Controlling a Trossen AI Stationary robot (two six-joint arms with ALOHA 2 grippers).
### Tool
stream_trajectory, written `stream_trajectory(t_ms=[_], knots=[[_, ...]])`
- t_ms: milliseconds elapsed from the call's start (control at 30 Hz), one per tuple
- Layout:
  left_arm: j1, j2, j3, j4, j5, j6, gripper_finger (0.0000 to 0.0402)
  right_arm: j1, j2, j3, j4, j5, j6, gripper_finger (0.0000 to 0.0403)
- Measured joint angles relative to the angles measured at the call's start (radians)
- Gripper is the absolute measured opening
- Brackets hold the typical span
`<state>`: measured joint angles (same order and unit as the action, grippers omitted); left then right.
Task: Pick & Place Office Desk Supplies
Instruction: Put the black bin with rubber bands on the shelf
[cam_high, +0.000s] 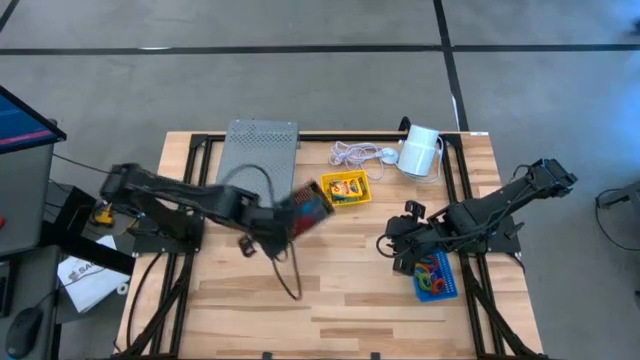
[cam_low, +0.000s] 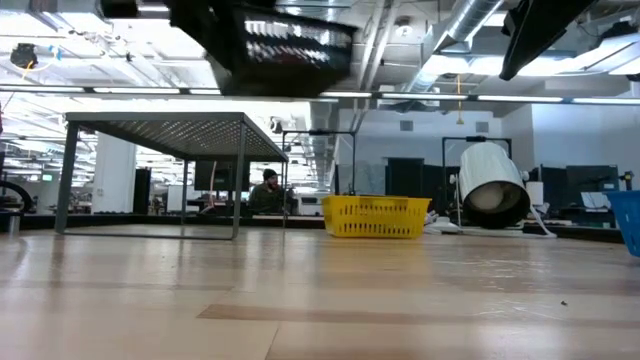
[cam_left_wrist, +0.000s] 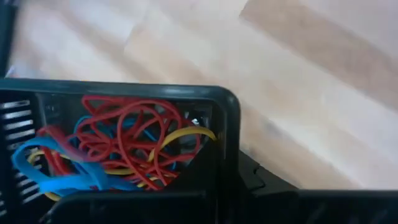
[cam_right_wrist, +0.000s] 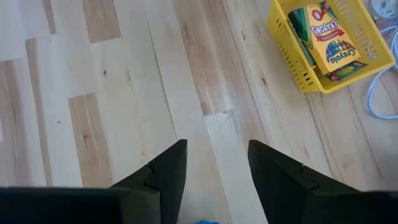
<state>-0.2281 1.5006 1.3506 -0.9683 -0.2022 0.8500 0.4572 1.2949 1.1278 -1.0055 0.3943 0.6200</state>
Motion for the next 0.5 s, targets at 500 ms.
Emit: stream_trajectory(t_ms=[500], knots=[[0.037,-0.197,0.0,-0.557,-0.17,-0.077,0.0,-0.065,0.0,0.0,0.056,0.0,-0.002,0.0168]])
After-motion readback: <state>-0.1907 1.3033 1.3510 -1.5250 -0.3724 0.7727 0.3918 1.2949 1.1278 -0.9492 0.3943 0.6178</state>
